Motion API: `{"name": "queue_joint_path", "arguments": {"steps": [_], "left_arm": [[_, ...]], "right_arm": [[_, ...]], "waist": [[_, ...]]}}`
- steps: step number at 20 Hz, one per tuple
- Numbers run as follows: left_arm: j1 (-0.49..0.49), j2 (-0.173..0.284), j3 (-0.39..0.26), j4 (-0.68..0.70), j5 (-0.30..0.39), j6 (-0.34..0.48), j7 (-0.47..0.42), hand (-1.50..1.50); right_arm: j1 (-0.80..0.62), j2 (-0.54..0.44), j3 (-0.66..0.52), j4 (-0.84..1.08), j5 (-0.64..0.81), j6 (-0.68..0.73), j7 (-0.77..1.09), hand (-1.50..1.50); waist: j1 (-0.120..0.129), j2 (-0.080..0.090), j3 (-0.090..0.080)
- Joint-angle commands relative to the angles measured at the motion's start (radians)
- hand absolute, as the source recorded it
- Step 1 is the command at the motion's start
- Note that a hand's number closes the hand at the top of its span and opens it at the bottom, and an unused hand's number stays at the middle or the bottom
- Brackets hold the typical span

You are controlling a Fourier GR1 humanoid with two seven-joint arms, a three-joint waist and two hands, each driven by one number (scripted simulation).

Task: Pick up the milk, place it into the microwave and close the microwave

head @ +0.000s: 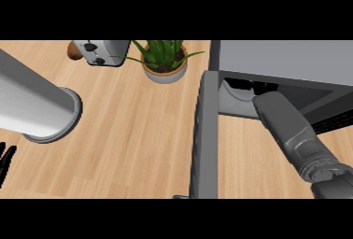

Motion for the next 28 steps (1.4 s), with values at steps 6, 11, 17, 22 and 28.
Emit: {"name": "queue_joint_path", "arguments": {"steps": [6,11,17,22,28], "left_arm": [[0.023,0.011,0.001,0.023,-0.008,-0.039,-0.03,-1.5],[-0.003,-0.001,0.003,0.025,-0.019,-0.002,-0.012,-1.5],[-0.006,-0.027,-0.012,0.042,-0.04,-0.005,-0.057,-1.5],[0.062,-0.044,-0.013,-0.004,-0.045,-0.023,-0.07,-1.5],[0.054,-0.051,-0.007,-0.036,-0.039,0.005,-0.031,-1.5]], "right_arm": [[-0.029,0.011,0.021,0.018,0.027,0.015,0.02,-1.5],[0.0,0.045,0.012,0.005,0.02,0.009,-0.001,-1.5],[0.032,0.086,-0.014,-0.023,-0.002,-0.006,-0.039,-1.5],[0.079,0.038,-0.042,-0.048,-0.026,0.077,-0.101,-1.5],[0.086,0.025,-0.069,-0.063,-0.055,0.265,-0.132,-1.5]], "waist": [[0.001,-0.013,-0.001],[-0.024,-0.017,-0.001],[-0.034,-0.019,-0.001],[-0.045,-0.029,-0.001],[-0.078,-0.042,-0.002]]}}
